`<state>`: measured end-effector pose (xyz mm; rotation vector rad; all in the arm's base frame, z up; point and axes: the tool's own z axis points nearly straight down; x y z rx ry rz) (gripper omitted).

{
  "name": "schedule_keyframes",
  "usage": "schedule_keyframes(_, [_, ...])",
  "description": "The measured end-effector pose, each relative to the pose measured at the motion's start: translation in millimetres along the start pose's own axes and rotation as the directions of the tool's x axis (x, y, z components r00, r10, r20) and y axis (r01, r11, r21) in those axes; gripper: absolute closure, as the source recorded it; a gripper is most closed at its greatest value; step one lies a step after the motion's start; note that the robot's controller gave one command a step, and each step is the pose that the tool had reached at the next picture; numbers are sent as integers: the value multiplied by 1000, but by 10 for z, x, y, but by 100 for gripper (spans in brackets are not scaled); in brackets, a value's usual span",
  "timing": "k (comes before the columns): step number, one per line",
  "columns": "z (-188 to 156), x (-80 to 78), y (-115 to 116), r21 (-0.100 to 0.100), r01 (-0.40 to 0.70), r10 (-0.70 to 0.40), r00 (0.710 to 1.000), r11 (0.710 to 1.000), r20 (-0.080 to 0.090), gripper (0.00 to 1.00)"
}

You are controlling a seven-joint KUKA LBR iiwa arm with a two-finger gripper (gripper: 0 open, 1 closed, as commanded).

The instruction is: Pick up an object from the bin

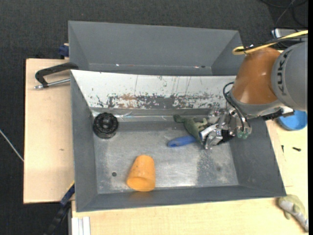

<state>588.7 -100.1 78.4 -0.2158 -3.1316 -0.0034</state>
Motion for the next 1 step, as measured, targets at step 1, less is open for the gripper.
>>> schedule_keyframes(1, [-1416,247,29,6,332,-332,943,943,12,100])
